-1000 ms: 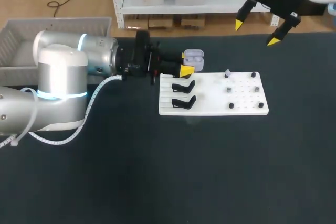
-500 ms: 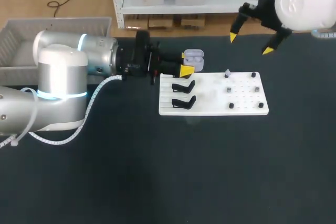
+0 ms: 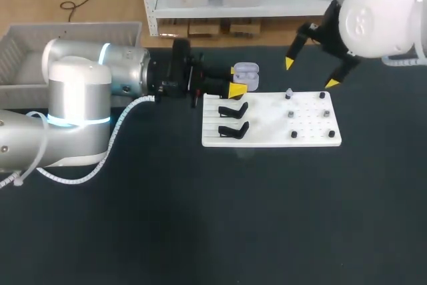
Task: Pick up each earbud case from the left stands, insert the matching earbuds, close the lid, and place the case in the box.
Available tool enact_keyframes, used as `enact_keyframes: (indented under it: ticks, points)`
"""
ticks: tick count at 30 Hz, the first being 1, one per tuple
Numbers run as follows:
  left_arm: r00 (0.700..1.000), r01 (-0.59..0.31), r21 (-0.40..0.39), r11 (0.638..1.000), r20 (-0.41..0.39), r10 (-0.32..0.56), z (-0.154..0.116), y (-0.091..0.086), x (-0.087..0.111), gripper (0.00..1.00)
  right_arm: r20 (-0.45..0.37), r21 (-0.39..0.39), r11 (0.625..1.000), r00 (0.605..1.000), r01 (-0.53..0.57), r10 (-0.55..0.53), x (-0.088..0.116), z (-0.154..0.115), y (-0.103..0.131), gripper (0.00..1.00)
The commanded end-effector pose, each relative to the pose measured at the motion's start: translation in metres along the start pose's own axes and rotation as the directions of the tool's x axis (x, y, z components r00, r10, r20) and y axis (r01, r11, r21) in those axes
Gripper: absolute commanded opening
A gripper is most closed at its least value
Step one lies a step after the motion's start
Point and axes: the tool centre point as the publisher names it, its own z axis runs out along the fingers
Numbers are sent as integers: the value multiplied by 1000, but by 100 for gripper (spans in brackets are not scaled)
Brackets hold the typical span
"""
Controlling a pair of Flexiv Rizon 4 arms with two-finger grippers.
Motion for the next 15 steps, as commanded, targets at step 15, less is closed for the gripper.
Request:
enact_keyframes:
  ticks: [15]
  points:
    - [1000,0,-3,1000,0,0,0,-1,0,0,-13,29,998,998,-55,56,-2,17,7,100]
